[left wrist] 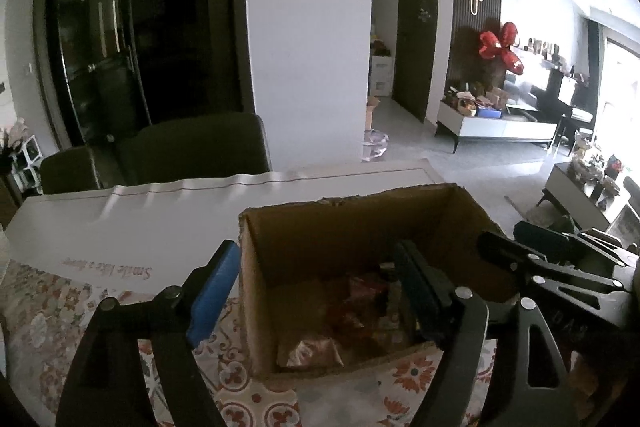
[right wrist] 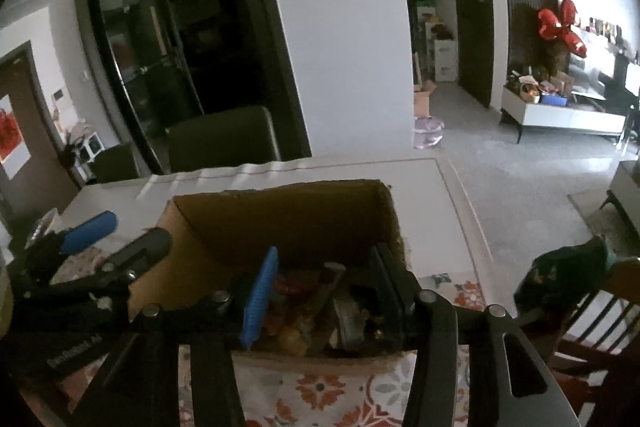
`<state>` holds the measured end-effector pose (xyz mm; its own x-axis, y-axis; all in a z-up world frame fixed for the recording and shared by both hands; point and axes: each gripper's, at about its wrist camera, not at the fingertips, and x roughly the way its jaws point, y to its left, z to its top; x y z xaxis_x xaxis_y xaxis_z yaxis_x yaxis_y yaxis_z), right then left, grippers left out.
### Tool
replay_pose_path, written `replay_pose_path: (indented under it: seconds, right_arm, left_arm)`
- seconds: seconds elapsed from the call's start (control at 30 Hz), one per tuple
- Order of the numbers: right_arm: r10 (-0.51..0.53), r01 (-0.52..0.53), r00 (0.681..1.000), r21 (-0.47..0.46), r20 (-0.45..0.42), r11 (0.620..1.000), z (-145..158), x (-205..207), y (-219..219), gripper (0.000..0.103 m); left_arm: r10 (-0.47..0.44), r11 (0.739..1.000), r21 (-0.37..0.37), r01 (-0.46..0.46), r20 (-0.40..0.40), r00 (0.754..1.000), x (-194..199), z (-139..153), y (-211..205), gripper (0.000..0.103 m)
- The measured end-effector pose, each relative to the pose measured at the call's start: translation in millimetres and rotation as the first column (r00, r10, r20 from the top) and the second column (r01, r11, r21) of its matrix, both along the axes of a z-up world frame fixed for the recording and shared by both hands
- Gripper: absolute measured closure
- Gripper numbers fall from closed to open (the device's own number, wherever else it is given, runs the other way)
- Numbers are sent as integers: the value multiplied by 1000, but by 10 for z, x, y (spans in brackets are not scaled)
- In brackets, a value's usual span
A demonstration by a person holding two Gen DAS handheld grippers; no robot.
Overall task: Organize snacks
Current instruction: 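Move both tools back from the box toward the last snacks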
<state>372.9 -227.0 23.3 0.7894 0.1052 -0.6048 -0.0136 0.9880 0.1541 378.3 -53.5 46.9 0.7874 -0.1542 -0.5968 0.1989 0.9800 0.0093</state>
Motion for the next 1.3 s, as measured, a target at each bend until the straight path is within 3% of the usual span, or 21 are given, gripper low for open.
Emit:
replay_pose_path:
  seconds: [0.5,0.6,0.73,0.8,1.13,1.3]
  right_arm:
    - [30,-30,999,5,18,1000,18,-585,85,53]
    - [19,-19,999,5,34,1000,31,-718,90,45]
    - [9,-9,999,-7,43,1000,27,-871,98,44]
    - [3,-3,999,-1,48,1000,21,-961,95,36]
    - [5,-5,1000,8,21,1000,-130,-1302,92,35]
    - [3,-3,1000,-2,-3,1000,-259,-1425,79,27]
  left_arm:
    - [-29,1000,0,29,23,999,-651,112,82,21]
    - [-28,1000,5,28,33,999,-785,147,90,19]
    - [-29,1000,-2,29,35,999,-966,158,113,18]
    - [-30,1000,-5,30,32,999,-1034,146,118,18]
    - [-31,999,-11,31,-18,999,-1369,-37,98,18]
    - [-17,1000,1,17,-50,999,-1492,-180,94,18]
